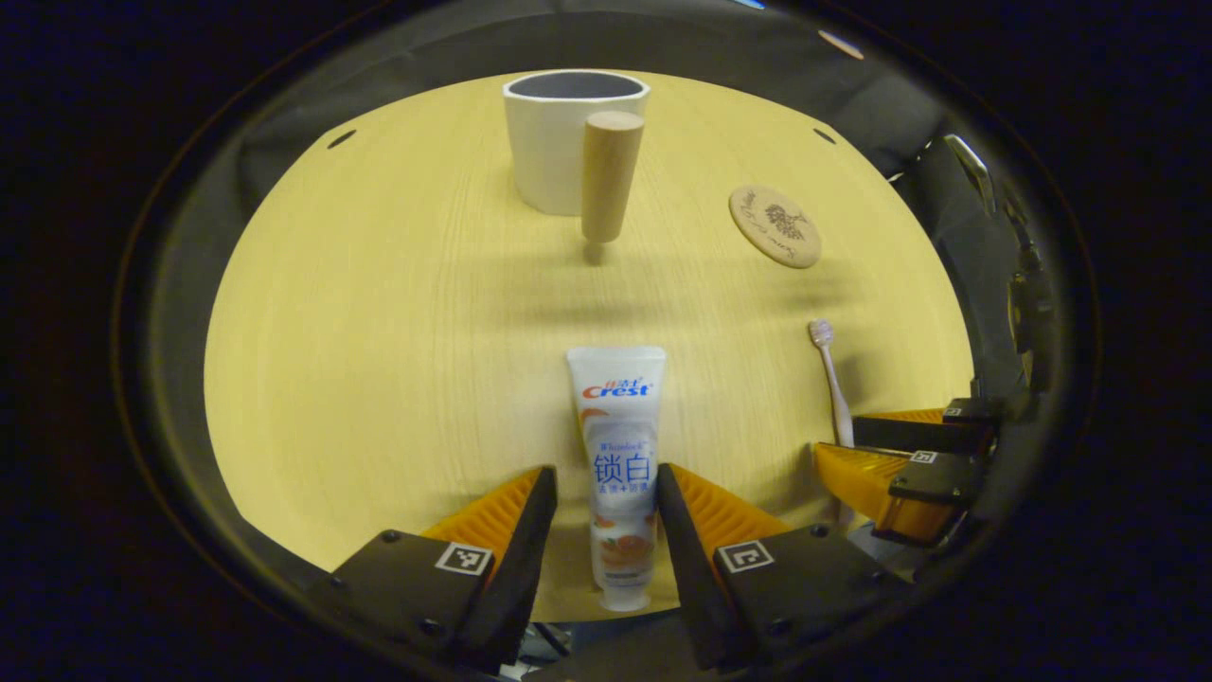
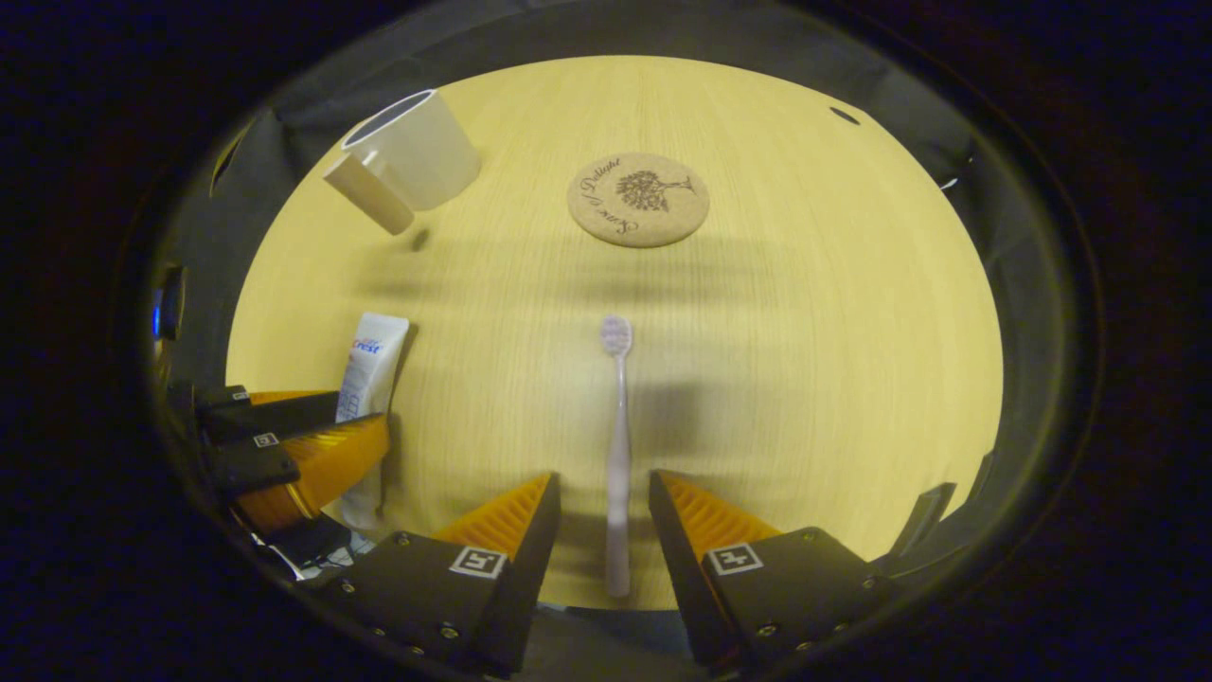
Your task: Put the toothbrush and toothpaste on the desktop into the cup, then pick up the cup and place it on the coaster on the desktop.
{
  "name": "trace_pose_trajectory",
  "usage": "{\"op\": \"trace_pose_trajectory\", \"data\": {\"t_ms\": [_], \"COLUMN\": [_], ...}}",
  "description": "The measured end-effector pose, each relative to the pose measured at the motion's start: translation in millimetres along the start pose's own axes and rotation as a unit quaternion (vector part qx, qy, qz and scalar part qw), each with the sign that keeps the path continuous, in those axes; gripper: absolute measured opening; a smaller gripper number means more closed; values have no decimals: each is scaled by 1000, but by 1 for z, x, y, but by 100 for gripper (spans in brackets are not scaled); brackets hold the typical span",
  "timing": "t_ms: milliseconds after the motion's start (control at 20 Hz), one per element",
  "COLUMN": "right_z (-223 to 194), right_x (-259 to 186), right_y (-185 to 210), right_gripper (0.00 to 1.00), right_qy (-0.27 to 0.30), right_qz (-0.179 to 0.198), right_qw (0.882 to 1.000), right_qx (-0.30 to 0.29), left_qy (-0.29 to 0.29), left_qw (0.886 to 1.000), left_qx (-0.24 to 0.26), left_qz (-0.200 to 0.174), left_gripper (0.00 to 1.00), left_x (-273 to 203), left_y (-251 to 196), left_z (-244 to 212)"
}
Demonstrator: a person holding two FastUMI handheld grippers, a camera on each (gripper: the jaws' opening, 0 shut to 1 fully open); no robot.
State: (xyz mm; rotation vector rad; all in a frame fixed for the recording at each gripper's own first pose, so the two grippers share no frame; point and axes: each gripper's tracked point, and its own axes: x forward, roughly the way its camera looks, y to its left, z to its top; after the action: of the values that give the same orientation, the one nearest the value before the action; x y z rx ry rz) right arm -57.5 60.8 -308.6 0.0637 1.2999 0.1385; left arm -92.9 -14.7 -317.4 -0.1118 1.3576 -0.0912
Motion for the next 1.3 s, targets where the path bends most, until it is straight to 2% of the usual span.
{"op": "trace_pose_trajectory", "data": {"t_ms": [50, 100, 150, 200, 250, 350, 400, 550, 600, 700, 750, 800, 950, 1000, 1050, 1300], "right_z": [1, 2, 0, 1, -1, -7, -5, -8, -8, -1, -9, -7, -5, -4, -3, 5], "right_x": [2, 0, 0, 1, 2, -2, 0, 0, 0, 2, 7, 1, 0, -1, -1, -11], "right_y": [-2, -3, -4, -4, -7, -6, -9, -8, -8, -10, -8, -8, -7, -8, -9, -14], "right_gripper": [61, 50, 45, 45, 45, 18, 17, 18, 18, 18, 8, 10, 10, 5, 6, 6], "right_qy": [-4, -4, -3, -4, 1, 8, 5, 6, 4, -15, -2, -9, -22, -26, -28, -54], "right_qz": [-5, -6, -5, -4, -12, -7, -5, 4, 4, 1, 0, 1, 6, 10, 13, 23], "right_qw": [1000, 1000, 1000, 1000, 1000, 1000, 1000, 1000, 1000, 1000, 1000, 1000, 1000, 1000, 1000, 998], "right_qx": [2, 4, 1, -3, -10, -4, -3, -4, -8, -4, -14, -16, -11, -8, -2, 13], "left_qy": [0, -2, -6, -6, -6, -9, -8, -16, -17, -23, -31, -30, -42, -46, -49, -64], "left_qw": [1000, 1000, 1000, 1000, 1000, 1000, 1000, 999, 999, 999, 999, 999, 998, 998, 998, 998], "left_qx": [2, 4, 2, -1, 2, 4, 1, 11, 17, 24, 22, 23, 32, 33, 31, 4], "left_qz": [5, 8, 9, 12, 14, 15, 16, 26, 27, 26, 27, 26, 23, 23, 23, 26], "left_gripper": [71, 70, 69, 56, 51, 51, 44, 43, 36, 36, 36, 29, 28, 29, 29, 27], "left_x": [1, 0, 1, 1, 1, 1, 2, 1, 1, 1, 0, 1, 0, -1, -1, -2], "left_y": [2, 3, 3, 3, 5, 6, 5, 7, 6, 6, 6, 5, 5, 5, 5, 13], "left_z": [0, 0, 1, 1, 1, 1, 1, 0, 1, 1, 1, 2, 4, 4, 4, 10]}}
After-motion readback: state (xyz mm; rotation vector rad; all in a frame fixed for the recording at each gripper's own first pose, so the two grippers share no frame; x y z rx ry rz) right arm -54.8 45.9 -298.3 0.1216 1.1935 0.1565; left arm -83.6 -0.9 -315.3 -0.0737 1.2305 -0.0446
